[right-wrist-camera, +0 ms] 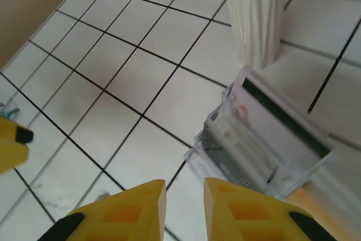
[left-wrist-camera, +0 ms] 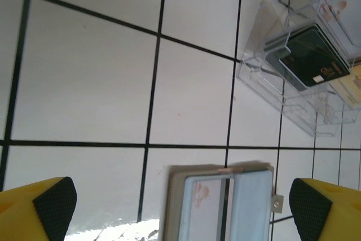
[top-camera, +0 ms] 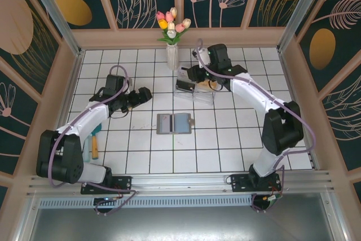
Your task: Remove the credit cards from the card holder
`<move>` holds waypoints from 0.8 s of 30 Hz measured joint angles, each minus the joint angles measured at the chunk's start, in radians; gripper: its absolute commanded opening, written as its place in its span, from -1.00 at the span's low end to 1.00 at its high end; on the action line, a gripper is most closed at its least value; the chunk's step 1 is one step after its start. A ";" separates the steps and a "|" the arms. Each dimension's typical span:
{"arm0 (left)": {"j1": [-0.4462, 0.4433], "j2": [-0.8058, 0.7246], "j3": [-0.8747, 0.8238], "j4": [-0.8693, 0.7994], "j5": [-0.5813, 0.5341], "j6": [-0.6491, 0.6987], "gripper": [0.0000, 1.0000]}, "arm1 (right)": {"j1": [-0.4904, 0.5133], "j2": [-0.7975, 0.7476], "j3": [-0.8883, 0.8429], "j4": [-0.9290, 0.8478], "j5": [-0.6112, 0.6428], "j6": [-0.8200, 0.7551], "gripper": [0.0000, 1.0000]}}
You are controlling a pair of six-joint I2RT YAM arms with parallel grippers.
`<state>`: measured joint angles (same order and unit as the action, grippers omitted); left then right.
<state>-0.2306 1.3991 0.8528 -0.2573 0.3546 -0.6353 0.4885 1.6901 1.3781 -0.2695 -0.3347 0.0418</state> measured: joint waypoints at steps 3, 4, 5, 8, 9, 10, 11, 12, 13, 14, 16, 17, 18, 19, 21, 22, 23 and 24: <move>-0.040 -0.017 -0.016 0.010 0.004 -0.021 0.97 | 0.040 -0.010 -0.050 0.002 0.042 0.142 -0.49; -0.056 -0.020 -0.021 0.015 0.004 -0.029 0.97 | 0.058 -0.015 -0.085 0.009 0.048 0.189 -0.47; -0.073 -0.022 -0.026 0.025 0.005 -0.040 0.97 | 0.074 -0.022 -0.124 0.019 0.050 0.235 -0.43; -0.114 -0.022 -0.053 0.070 0.012 -0.085 0.93 | 0.124 -0.047 -0.274 0.076 0.045 0.380 -0.38; -0.125 -0.022 -0.062 0.082 0.014 -0.100 0.92 | 0.138 -0.052 -0.314 0.090 0.046 0.423 -0.35; -0.136 -0.020 -0.068 0.092 0.016 -0.115 0.91 | 0.152 -0.055 -0.350 0.107 0.047 0.468 -0.35; -0.147 -0.016 -0.071 0.103 0.019 -0.130 0.89 | 0.165 -0.055 -0.379 0.126 0.046 0.513 -0.35; -0.154 -0.012 -0.072 0.112 0.021 -0.140 0.85 | 0.176 -0.055 -0.399 0.142 0.046 0.554 -0.34; -0.162 -0.007 -0.072 0.124 0.024 -0.153 0.82 | 0.187 -0.055 -0.418 0.164 0.046 0.594 -0.33; -0.171 -0.001 -0.072 0.136 0.027 -0.163 0.77 | 0.196 -0.055 -0.432 0.186 0.044 0.629 -0.32; -0.182 0.010 -0.074 0.151 0.032 -0.182 0.62 | 0.209 -0.055 -0.449 0.218 0.042 0.684 -0.31; -0.189 0.017 -0.074 0.157 0.033 -0.191 0.59 | 0.215 -0.055 -0.457 0.232 0.042 0.713 -0.31; -0.193 0.023 -0.075 0.161 0.034 -0.200 0.51 | 0.220 -0.055 -0.461 0.242 0.042 0.732 -0.31; -0.199 0.031 -0.077 0.166 0.035 -0.208 0.42 | 0.225 -0.055 -0.465 0.253 0.041 0.754 -0.32; -0.211 0.047 -0.082 0.175 0.035 -0.222 0.29 | 0.235 -0.055 -0.471 0.271 0.039 0.786 -0.33; -0.217 0.055 -0.086 0.179 0.035 -0.230 0.20 | 0.244 -0.053 -0.471 0.277 0.037 0.802 -0.33; -0.224 0.064 -0.091 0.181 0.036 -0.237 0.11 | 0.254 -0.050 -0.471 0.285 0.034 0.813 -0.34; -0.230 0.072 -0.095 0.183 0.035 -0.242 0.04 | 0.263 -0.045 -0.470 0.291 0.031 0.821 -0.36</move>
<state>-0.4603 1.4712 0.7574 -0.0746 0.3897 -0.8776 0.7513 1.6447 0.9077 0.0216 -0.3042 0.8631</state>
